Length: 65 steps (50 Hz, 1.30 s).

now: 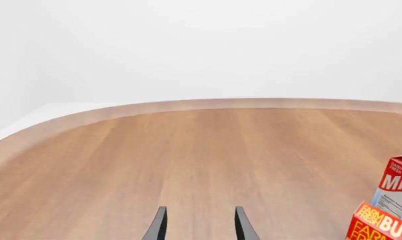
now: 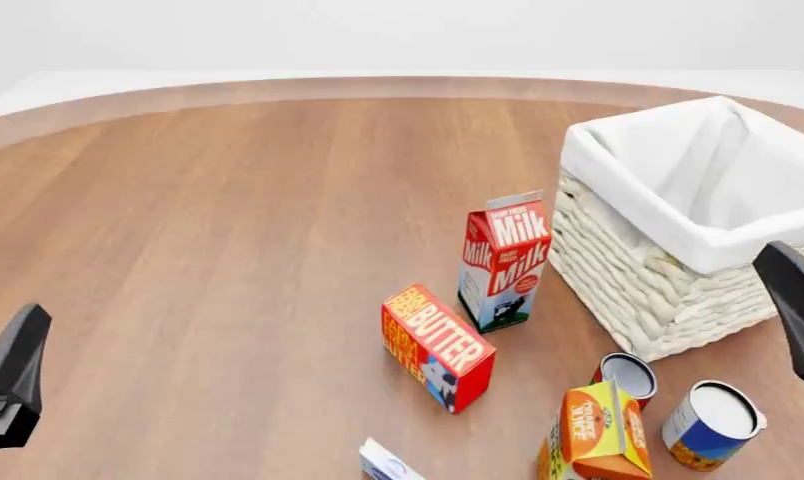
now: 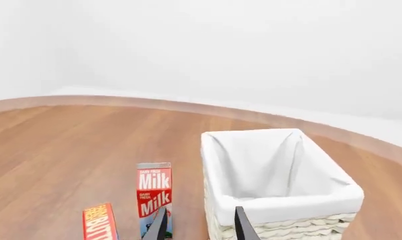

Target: Pick up the cream cheese box and the butter, and put them in the basket.

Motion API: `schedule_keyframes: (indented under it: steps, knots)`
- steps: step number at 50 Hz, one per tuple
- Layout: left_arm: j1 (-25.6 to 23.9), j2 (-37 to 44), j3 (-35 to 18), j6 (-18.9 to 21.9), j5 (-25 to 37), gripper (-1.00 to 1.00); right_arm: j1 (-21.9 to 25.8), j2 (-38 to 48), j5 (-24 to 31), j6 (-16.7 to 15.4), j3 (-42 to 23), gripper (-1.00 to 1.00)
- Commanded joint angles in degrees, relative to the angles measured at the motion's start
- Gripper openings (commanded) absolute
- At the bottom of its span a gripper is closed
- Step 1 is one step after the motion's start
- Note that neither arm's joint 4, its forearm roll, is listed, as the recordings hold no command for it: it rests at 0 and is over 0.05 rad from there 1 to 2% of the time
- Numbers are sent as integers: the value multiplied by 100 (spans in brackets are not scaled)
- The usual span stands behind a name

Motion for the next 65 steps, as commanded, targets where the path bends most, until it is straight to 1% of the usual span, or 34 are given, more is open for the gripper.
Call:
schedule_keyframes:
  steps: [1,2,3,5,6,8,9,10,12,14,15,17,18,19,20,21,22,24,25,26,28,30,31,33,35,37,39,47,49,56,59,62,63,65]
  knots:
    - [-1,1,0,0,0,100,907,826,462,231,-899,100]
    - [-1,1,0,0,0,100,913,861,405,119,-893,100]
    - [-1,1,0,0,0,100,989,1038,468,173,-1063,100]
    - [0,-1,-1,0,0,100,1013,1075,438,134,-1060,100]
    - [0,1,0,0,0,100,1068,1133,537,-10,-1239,100]
    - [0,1,0,0,0,100,1152,1144,547,33,-1224,100]
    - [-1,1,0,0,0,100,1200,1253,687,80,-1439,100]
    - [-1,1,0,0,0,100,1232,1269,720,55,-1488,100]
    - [0,1,-1,1,0,100,1315,1294,735,-117,-1528,100]
    - [0,1,0,-2,0,100,1284,1333,641,-115,-1441,100]
    - [0,1,0,-2,0,100,1300,1375,647,-81,-1469,100]
    - [0,2,0,0,0,100,1342,1412,679,-128,-1536,100]
    - [-1,1,0,-1,0,100,1393,1562,848,-123,-1822,100]
    - [-1,1,0,-1,0,100,1417,1624,898,-94,-1909,100]
    - [0,1,0,-1,0,100,1431,1606,860,-81,-1847,100]
    - [0,2,0,0,0,100,1450,1719,1016,-42,-2090,100]
    - [0,0,-1,0,0,100,1443,1763,1073,-55,-2195,100]
    - [0,1,0,0,0,100,1511,1792,1040,-86,-2172,100]
    - [1,0,0,0,0,100,1547,1854,1067,-50,-2210,100]
    - [0,2,0,1,0,100,1593,1897,1107,-100,-2270,100]
    - [0,1,0,-1,0,100,1672,1988,1179,-98,-2369,100]
    - [0,1,0,0,0,100,1738,2144,1360,-66,-2639,100]
    - [0,0,-1,1,0,100,1769,2143,1315,-27,-2567,100]
    - [0,1,-1,1,0,100,1840,2187,1317,-98,-2566,100]
    - [0,1,0,-1,0,100,1930,2328,1429,-110,-2757,100]
    - [0,1,0,0,0,100,2006,2398,1390,-117,-2706,100]
    - [0,2,0,0,0,100,2095,2553,1412,-160,-2805,100]
    - [1,1,0,0,0,100,2199,2756,1402,-195,-2896,100]
    - [-1,1,0,-1,0,100,2298,2856,1440,-251,-2948,100]
    - [-1,1,0,-1,0,100,2473,3104,1506,-235,-3043,100]
    - [0,1,0,-1,0,100,2526,3163,1502,-277,-3031,100]
    - [-1,1,-1,1,0,100,2440,3248,1556,-292,-3077,100]
    - [2,0,0,-1,0,100,2475,3276,1488,-308,-2973,100]
    - [0,1,0,-1,0,100,2574,3393,1553,-347,-3014,100]
